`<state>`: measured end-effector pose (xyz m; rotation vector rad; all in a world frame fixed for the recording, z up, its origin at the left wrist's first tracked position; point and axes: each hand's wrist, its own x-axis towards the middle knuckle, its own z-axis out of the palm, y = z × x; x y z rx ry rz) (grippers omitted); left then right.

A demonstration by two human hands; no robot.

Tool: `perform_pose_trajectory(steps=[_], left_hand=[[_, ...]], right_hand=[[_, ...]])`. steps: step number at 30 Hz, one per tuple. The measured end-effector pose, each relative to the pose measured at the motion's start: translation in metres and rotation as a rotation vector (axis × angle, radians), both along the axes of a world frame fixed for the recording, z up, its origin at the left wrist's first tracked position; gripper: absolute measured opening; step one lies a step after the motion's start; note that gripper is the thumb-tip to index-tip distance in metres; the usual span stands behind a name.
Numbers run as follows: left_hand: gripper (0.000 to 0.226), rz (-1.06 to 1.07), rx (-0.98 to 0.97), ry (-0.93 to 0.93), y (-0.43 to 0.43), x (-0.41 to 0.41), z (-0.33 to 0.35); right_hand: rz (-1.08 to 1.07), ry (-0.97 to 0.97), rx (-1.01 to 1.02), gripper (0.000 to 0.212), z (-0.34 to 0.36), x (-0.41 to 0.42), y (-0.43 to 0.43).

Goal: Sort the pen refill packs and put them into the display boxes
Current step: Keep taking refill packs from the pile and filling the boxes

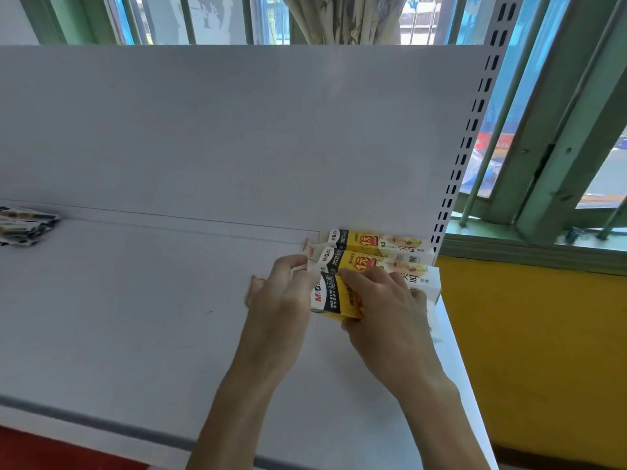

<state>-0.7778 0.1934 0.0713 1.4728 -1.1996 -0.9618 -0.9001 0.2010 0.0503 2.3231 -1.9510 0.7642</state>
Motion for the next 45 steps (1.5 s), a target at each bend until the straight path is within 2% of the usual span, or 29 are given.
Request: perform_pose_trajectory(steps=[2, 3, 7, 11, 15, 20, 22, 26, 29, 32, 39, 45], left_hand=[[0.016, -0.03, 0.1, 0.086, -0.009, -0.001, -0.008], [0.015, -0.048, 0.083, 0.128, -0.006, 0.001, -0.012], [0.018, 0.119, -0.171, 0.154, 0.006, 0.012, -0.017], [0.015, 0.094, -0.196, 0.088, -0.002, 0.008, -0.024], [0.018, 0.012, -0.223, -0.065, -0.004, 0.01, -0.034], [0.021, -0.057, -0.182, -0.404, -0.012, 0.023, -0.056], [0.029, -0.071, -0.16, -0.52, -0.016, 0.03, -0.066], [0.03, -0.078, -0.181, -0.596, -0.017, 0.056, -0.067], [0.028, -0.059, -0.212, -0.608, -0.007, 0.101, -0.063], [0.029, -0.042, -0.193, -0.7, 0.017, 0.172, -0.058], [0.032, 0.324, -0.126, -0.869, 0.098, 0.359, -0.041], [0.03, 0.494, -0.077, -0.871, 0.154, 0.465, -0.043]], right_hand=[[-0.025, 0.019, 0.015, 0.058, -0.004, -0.004, -0.001], [-0.035, 0.014, 0.024, 0.059, -0.006, -0.006, -0.001], [-0.078, -0.016, 0.015, 0.061, -0.008, -0.012, -0.001], [-0.093, -0.001, 0.0, 0.06, -0.01, -0.011, -0.002], [-0.117, 0.008, 0.0, 0.059, -0.015, -0.013, -0.012], [-0.099, 0.01, 0.037, 0.054, -0.034, -0.017, -0.037], [-0.089, 0.0, 0.037, 0.053, -0.037, -0.018, -0.04], [-0.024, -0.259, -0.03, 0.047, -0.026, -0.001, -0.039], [0.093, -0.349, -0.121, 0.04, -0.015, 0.044, -0.037], [0.229, -0.402, -0.046, 0.038, -0.011, 0.118, -0.035], [0.564, -0.476, 0.127, 0.035, -0.016, 0.328, -0.006], [0.669, -0.563, 0.212, 0.034, -0.031, 0.451, 0.015]])
